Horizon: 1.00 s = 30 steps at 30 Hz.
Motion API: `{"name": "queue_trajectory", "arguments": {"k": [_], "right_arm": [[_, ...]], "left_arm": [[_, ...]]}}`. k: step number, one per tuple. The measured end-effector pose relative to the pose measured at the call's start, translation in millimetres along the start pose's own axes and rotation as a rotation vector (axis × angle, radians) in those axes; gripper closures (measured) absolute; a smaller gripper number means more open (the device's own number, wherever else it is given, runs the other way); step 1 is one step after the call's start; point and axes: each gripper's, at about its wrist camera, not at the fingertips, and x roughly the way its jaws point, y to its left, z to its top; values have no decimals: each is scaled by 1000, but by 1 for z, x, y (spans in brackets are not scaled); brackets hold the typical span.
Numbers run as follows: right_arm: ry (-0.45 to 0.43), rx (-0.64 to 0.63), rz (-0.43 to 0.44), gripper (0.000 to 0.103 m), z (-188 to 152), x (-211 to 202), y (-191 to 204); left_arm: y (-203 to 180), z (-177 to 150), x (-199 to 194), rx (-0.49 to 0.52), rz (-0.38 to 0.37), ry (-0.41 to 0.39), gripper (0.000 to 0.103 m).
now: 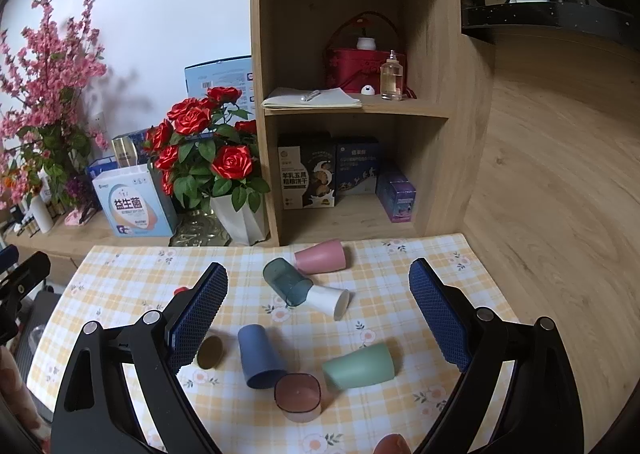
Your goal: Flip cup upside down
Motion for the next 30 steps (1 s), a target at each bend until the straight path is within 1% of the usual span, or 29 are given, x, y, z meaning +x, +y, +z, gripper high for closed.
{"name": "queue_trajectory", "arguments": {"k": [11,19,26,30], "right_arm": [[3,-4,10,14,3,4,-2],[13,-2,-13,14,5,8,-2],[20,-10,-2,14,5,10,1],[22,-9,4,14,5,11,0]], "left_arm": [[-2,5,2,10,-1,3,6],[-6,11,-2,10,-6,-12,6],[-6,12,-7,8,11,-17,6],[-8,12,-9,26,32,-44,6]]}}
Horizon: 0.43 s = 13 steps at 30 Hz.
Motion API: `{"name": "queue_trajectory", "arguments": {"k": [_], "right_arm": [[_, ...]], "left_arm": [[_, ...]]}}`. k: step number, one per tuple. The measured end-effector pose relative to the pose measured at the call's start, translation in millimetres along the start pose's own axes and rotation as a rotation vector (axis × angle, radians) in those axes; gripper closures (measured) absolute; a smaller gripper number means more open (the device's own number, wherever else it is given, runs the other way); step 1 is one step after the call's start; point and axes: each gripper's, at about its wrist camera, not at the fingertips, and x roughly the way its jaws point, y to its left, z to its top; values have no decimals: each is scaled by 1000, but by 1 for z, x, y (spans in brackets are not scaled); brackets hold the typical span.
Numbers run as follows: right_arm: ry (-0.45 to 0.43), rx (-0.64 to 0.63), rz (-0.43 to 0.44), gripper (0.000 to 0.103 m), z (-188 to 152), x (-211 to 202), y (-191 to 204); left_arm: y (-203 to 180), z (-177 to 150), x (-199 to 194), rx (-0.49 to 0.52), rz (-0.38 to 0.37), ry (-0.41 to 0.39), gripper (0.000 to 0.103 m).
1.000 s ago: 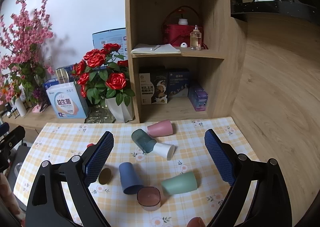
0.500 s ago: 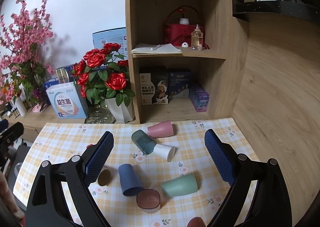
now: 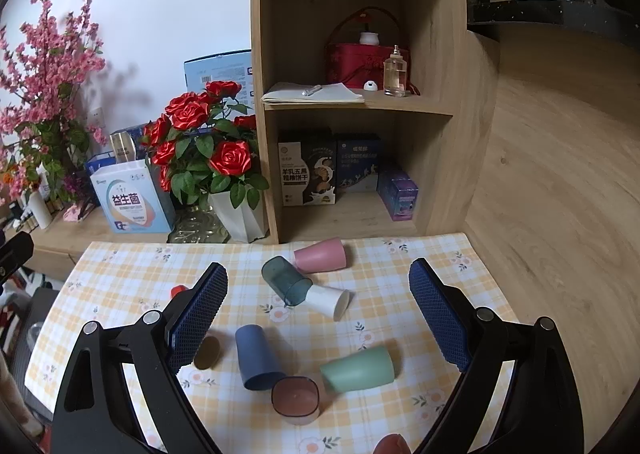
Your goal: Flip cup upside down
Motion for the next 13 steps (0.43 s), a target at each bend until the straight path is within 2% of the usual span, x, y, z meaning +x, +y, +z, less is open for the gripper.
{"name": "queue_trajectory", "arguments": {"k": [9,13], "right_arm": [[-6,2,-2,14,2,0,-3],[-2,6,0,14,3,0,-5]], "left_arm": [[2,9,1,-33,-23,19,6],[0,8,2,-13,-24,21,6]]}}
